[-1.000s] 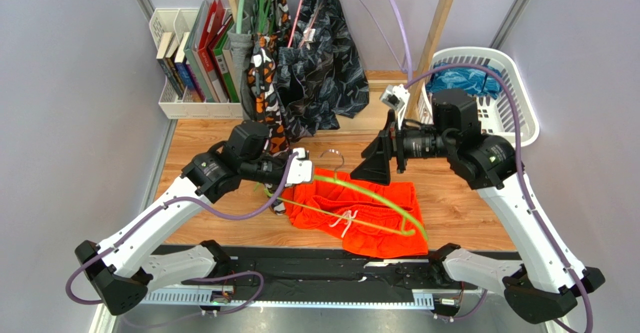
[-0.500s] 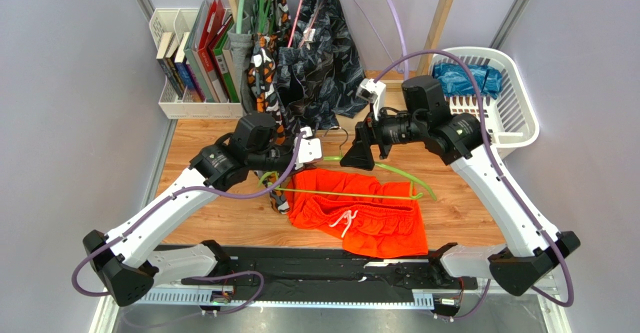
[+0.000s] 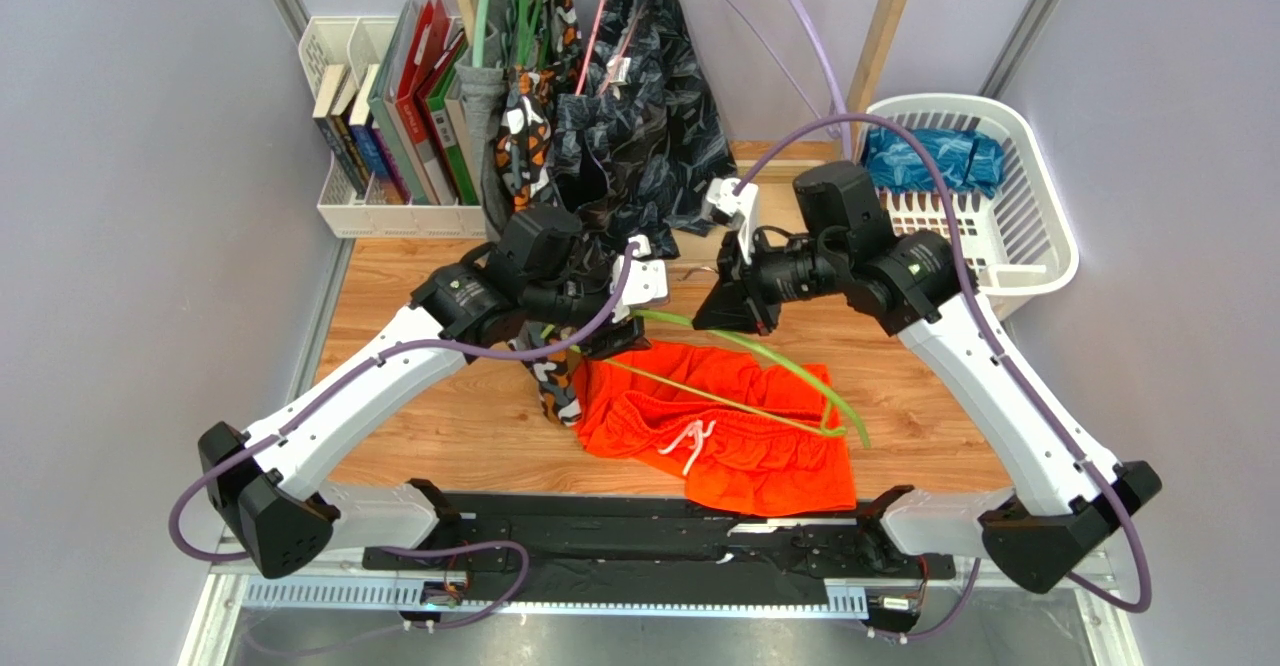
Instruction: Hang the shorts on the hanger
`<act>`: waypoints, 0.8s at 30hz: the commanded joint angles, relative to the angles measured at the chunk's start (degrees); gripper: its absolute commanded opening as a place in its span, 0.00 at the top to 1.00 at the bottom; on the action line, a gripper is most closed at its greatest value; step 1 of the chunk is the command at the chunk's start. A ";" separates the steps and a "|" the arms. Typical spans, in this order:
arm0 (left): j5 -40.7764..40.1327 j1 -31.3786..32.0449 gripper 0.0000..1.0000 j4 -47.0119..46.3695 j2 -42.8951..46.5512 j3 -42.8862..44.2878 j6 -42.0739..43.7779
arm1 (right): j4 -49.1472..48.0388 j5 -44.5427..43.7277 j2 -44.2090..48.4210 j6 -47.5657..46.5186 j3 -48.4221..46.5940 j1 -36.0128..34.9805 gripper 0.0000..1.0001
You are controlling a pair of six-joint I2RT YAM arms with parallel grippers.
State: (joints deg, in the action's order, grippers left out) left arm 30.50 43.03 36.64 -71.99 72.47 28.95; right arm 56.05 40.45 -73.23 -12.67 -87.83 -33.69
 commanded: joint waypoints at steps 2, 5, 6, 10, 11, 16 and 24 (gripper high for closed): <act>8.59 -2.93 0.28 5.62 0.09 4.52 -0.82 | 2.48 -4.58 8.43 -8.77 4.50 1.43 1.00; 15.88 -9.35 0.26 11.57 -2.62 7.07 0.30 | 7.13 -7.48 12.57 -16.14 6.53 2.23 1.00; 19.12 -11.63 0.25 14.04 -4.72 8.90 1.80 | 9.06 -9.05 13.72 -19.38 7.84 2.31 1.00; 20.57 -12.26 0.21 21.71 -7.90 9.28 9.27 | 13.99 -10.56 15.84 -25.20 7.94 2.32 1.00; 19.87 -12.26 0.21 20.76 -7.82 8.23 10.50 | 15.30 -10.65 15.84 -26.08 7.68 2.32 1.00; 16.70 -11.30 0.22 16.80 -4.84 -0.20 15.51 | 22.52 -8.11 16.54 -30.48 7.06 2.32 1.00; 15.02 -5.23 0.27 13.37 -3.42 -9.17 27.81 | 22.61 -7.93 16.63 -32.86 8.56 2.32 1.00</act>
State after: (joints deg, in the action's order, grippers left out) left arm 43.77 36.45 52.64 -77.17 66.17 46.19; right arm 77.60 31.53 -56.84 -42.24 -79.48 -31.53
